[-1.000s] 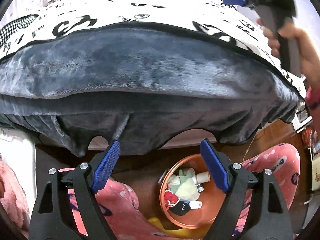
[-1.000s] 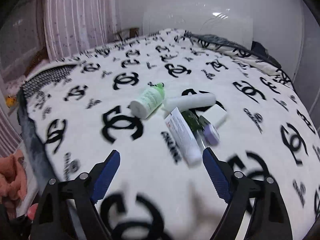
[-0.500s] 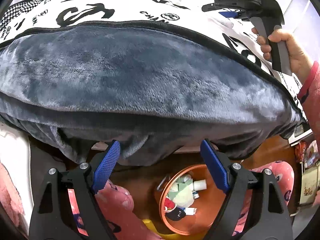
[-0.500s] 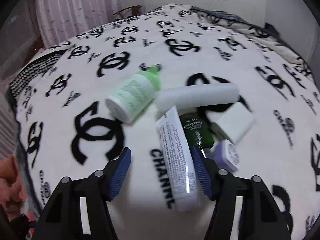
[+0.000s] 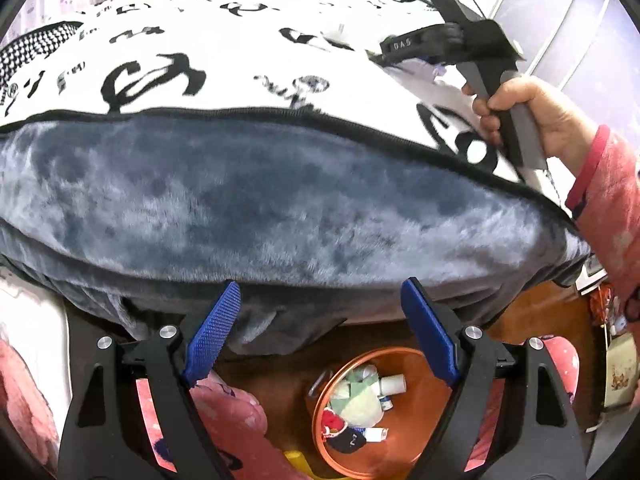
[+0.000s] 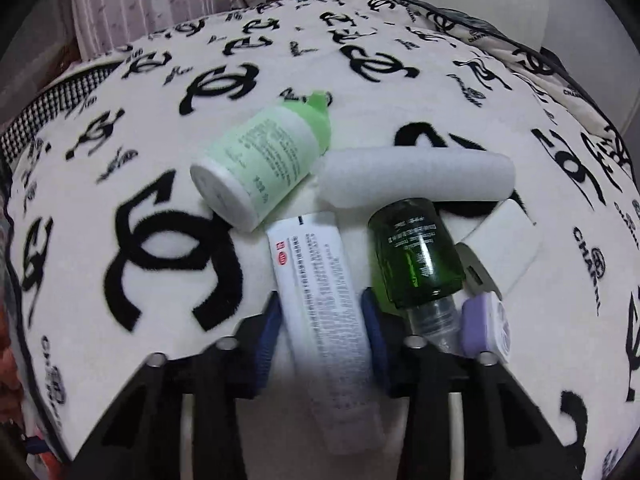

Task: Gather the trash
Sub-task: 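Grasp the white ointment tube with the right gripper, then grasp the green-capped white bottle with the left gripper while the right holds the tube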

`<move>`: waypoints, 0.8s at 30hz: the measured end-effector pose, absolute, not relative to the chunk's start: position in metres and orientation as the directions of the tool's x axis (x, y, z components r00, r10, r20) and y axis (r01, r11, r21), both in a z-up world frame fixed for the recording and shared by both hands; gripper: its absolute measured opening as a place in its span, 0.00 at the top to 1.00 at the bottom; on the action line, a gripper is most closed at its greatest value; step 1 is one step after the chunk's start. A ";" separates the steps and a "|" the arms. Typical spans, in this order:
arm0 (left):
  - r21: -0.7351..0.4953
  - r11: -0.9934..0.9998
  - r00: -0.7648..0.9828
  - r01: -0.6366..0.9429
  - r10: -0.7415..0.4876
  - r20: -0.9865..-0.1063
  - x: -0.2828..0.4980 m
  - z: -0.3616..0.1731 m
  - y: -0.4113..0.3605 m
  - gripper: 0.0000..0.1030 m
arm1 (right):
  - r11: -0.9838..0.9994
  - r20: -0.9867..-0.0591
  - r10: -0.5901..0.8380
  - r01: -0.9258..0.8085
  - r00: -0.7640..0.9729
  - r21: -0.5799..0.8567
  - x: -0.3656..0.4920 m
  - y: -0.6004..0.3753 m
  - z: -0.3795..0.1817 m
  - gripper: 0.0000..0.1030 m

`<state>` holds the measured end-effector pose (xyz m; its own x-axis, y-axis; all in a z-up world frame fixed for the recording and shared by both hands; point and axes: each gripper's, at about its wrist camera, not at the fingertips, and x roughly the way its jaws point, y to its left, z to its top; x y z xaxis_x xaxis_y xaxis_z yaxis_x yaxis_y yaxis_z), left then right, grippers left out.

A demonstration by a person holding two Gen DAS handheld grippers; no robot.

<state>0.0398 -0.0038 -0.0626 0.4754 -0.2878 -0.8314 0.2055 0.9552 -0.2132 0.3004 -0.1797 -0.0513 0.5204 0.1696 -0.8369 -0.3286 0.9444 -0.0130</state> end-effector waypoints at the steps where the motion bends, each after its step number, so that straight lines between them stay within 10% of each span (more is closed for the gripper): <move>1: -0.210 0.955 0.481 0.209 -0.287 -0.829 0.041 -0.058 -0.004 0.22 | 0.947 -0.830 0.183 -0.323 0.528 0.003 0.298 -0.183 -0.048 0.69; 14: -0.156 0.946 0.623 0.285 -0.307 -0.719 0.189 0.014 -0.034 0.22 | 0.929 -0.655 0.353 -0.335 0.668 0.159 0.157 -0.263 0.037 0.69; 24: -0.042 0.978 0.507 0.205 -0.143 -0.850 0.343 -0.026 -0.093 0.22 | 0.922 -0.603 0.383 -0.251 0.700 0.294 0.071 -0.326 0.022 0.69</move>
<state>0.3430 -0.0933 -0.0264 0.5073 -0.1428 -0.8498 0.2054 0.9778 -0.0417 0.0710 -0.3265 0.0220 0.6996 0.3827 -0.6035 -0.2511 0.9223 0.2937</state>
